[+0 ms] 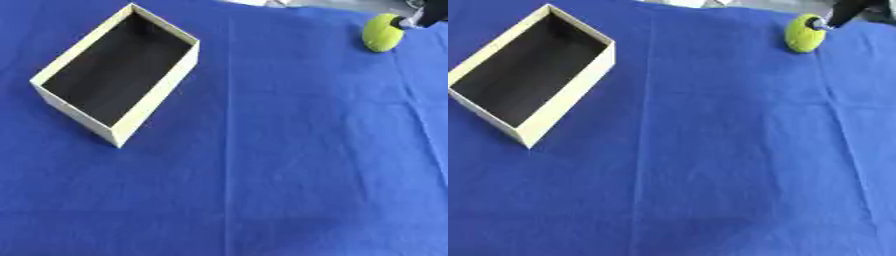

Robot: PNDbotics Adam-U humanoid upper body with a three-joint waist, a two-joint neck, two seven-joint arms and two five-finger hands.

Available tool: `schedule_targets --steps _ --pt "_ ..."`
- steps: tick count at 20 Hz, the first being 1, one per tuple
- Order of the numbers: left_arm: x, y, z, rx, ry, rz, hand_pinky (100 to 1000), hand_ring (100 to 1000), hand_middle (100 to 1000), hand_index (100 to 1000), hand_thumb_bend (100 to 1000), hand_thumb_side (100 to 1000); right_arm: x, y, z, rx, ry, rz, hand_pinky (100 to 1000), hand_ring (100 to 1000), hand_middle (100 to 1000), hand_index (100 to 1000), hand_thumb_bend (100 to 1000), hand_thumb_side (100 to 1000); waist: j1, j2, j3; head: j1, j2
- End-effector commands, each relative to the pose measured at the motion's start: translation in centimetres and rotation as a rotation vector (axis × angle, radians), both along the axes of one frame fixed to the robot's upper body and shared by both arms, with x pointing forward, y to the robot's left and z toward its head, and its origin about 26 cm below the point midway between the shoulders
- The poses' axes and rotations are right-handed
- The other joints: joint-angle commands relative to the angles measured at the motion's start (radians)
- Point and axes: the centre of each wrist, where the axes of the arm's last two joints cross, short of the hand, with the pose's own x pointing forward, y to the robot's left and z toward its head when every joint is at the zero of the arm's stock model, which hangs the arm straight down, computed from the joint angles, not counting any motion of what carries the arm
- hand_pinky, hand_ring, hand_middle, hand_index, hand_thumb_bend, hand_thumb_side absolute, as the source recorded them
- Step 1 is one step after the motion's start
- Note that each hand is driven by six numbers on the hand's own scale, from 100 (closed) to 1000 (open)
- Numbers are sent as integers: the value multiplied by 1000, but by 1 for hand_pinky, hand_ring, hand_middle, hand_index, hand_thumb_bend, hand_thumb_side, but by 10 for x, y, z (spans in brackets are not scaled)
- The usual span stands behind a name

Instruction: Pick up objects on the table and place them in the box.

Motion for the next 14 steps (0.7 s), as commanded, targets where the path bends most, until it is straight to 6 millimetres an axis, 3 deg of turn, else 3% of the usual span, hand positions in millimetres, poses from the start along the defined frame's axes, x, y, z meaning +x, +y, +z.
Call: schedule_targets --steps 1,14 --pt "-3 1 13 36 -38 -1 736 539 574 577 279 276 -5 -4 16 -35 -27 -30 883 927 896 936 335 100 3 -17 3 -5 -3" --pt "-2 0 16 45 -52 -8 737 537 574 575 274 277 -5 -17 -1 -41 4 -119 891 957 931 942 363 100 -1 10 22 -20 -27"
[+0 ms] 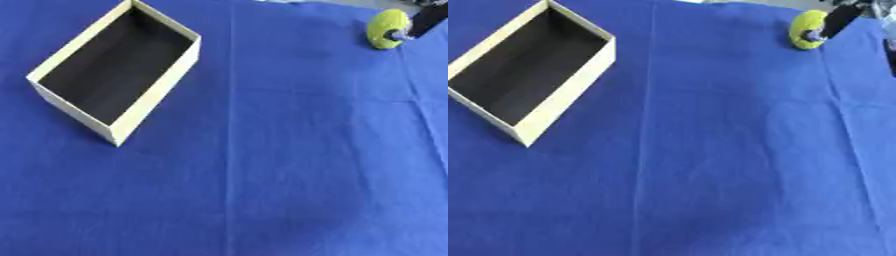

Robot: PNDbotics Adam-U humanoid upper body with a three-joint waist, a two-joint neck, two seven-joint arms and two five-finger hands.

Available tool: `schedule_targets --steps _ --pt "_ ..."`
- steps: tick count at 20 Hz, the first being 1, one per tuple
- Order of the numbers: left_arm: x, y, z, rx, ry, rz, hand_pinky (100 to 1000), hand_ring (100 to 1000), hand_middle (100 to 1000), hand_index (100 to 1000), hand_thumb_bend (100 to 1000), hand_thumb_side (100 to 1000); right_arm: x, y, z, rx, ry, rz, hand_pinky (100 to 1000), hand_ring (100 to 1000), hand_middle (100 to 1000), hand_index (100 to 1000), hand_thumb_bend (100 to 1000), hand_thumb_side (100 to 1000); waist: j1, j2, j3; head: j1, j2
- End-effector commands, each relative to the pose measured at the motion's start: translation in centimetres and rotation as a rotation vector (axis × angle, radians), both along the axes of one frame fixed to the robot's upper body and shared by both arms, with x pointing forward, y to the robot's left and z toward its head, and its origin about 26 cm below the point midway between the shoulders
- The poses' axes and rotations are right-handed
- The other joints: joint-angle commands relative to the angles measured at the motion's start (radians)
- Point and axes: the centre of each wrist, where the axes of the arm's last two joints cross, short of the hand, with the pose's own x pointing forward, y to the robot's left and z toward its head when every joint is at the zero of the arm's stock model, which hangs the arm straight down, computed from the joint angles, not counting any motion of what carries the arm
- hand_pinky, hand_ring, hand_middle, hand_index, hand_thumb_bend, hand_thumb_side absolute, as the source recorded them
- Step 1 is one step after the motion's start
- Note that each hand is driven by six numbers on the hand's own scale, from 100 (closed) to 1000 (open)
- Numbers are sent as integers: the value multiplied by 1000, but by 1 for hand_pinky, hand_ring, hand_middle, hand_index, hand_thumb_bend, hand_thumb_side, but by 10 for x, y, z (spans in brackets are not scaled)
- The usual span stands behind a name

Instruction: Pick up objects on the table and place them in the box.

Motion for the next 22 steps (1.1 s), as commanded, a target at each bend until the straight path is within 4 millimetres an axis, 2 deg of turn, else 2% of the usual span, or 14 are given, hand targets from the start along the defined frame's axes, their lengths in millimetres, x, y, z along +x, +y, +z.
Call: schedule_targets --steps 1,13,22 --pt "-3 1 12 40 -41 0 737 537 574 575 273 277 -9 -12 14 -22 -37 -51 892 958 935 945 368 100 4 -15 4 -8 -19" --pt "-3 1 15 52 -52 1 739 534 574 572 261 284 -20 -32 14 -28 -76 -151 879 947 932 963 379 100 -13 13 23 -30 -63" --pt "-3 1 17 58 -58 4 741 532 574 569 248 292 -29 -44 17 -42 -101 -214 883 960 946 967 388 100 -18 36 26 -37 -69"
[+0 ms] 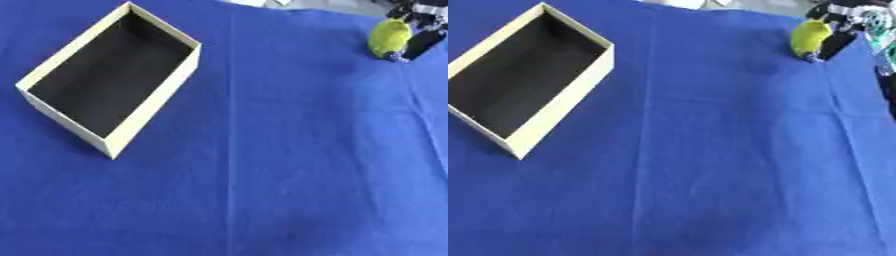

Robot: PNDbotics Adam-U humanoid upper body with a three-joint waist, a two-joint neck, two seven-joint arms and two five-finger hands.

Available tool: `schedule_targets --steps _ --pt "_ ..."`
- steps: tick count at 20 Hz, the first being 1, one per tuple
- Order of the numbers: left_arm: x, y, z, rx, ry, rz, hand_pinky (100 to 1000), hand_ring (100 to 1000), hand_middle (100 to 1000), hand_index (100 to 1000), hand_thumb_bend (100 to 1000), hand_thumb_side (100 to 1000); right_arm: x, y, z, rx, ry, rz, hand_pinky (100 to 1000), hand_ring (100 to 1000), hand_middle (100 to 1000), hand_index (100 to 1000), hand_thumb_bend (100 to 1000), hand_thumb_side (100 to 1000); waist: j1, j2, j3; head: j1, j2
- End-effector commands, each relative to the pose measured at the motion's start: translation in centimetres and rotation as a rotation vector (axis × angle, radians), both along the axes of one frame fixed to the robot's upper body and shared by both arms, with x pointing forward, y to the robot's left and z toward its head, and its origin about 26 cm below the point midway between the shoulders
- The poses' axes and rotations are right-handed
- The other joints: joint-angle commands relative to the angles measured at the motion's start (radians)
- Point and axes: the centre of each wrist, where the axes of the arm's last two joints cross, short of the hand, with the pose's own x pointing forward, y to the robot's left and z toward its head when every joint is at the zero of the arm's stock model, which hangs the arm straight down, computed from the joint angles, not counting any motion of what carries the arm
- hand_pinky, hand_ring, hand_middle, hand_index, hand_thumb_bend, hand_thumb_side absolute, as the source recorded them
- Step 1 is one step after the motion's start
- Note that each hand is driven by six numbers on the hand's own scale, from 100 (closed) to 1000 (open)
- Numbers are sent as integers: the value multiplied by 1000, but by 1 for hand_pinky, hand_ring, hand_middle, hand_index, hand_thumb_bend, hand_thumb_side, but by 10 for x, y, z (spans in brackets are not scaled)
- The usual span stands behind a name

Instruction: Pick up objects on the table and place them in the box.

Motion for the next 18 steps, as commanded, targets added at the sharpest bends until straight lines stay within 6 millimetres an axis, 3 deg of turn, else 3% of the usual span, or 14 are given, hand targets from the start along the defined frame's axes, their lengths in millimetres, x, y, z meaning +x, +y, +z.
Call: schedule_targets --steps 1,18 --pt "-4 2 13 44 -44 3 742 532 574 569 247 292 -18 -18 25 -51 -50 -70 885 967 951 969 393 100 5 -17 0 -4 -17" --pt "-3 1 16 56 -58 3 742 530 574 567 236 294 -31 -37 35 -26 -193 -182 883 976 944 973 428 100 -4 13 14 -14 -33"
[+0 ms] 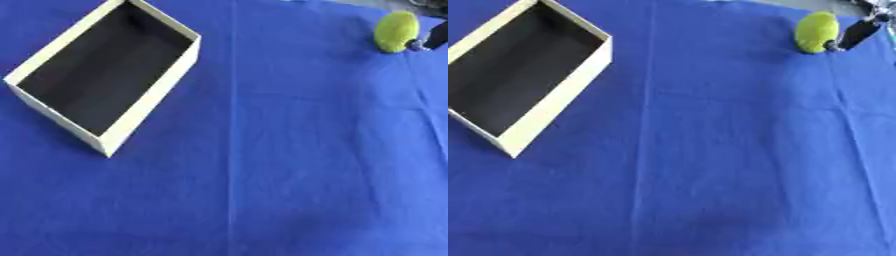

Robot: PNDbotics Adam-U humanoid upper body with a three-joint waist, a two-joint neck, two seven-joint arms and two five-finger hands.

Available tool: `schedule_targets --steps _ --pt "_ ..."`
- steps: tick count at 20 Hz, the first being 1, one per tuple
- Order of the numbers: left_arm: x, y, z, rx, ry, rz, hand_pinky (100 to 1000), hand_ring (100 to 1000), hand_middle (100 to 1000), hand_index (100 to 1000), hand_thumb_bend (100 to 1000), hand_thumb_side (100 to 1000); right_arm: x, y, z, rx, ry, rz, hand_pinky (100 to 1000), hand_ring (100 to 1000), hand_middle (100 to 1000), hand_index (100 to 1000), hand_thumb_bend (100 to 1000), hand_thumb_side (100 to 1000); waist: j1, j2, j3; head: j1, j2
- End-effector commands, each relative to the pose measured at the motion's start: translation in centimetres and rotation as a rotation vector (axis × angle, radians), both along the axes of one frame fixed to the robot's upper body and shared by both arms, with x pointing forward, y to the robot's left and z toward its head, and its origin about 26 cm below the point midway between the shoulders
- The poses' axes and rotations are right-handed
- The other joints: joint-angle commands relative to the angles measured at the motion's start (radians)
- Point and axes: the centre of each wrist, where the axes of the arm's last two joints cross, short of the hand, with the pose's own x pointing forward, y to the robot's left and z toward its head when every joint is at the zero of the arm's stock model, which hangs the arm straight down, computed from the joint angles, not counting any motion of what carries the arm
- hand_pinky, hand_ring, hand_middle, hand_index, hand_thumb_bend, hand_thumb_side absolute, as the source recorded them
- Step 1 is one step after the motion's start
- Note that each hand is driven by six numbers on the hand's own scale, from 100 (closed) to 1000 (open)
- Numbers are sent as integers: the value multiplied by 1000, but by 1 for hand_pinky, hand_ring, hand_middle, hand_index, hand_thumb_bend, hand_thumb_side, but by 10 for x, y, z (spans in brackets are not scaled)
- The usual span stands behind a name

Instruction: Pick up objects on the table and place them in the box.

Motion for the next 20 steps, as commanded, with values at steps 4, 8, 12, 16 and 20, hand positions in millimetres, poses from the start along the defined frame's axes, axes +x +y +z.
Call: schedule_targets --steps 4,8,12,16,20 --pt "-4 1 14 41 -52 0 743 529 574 566 233 295 -18 -23 17 1 -58 -87 882 974 943 972 433 100 1 -9 14 -26 -24" --pt "-3 0 15 44 -60 -4 743 528 574 566 232 293 -19 -27 13 11 -73 -111 879 971 939 972 431 100 -2 3 24 -40 -34" --pt "-3 0 16 45 -65 -6 743 528 574 565 229 293 -20 -30 10 26 -90 -121 877 968 937 972 436 100 -1 11 32 -46 -42" --pt "-3 -1 17 46 -70 -7 742 528 574 566 231 288 -21 -33 7 34 -97 -141 877 967 935 972 429 100 1 17 38 -52 -47" --pt "-3 -1 18 46 -77 -7 741 529 574 566 235 284 -20 -34 3 43 -102 -143 871 956 927 970 423 100 2 21 43 -55 -50"
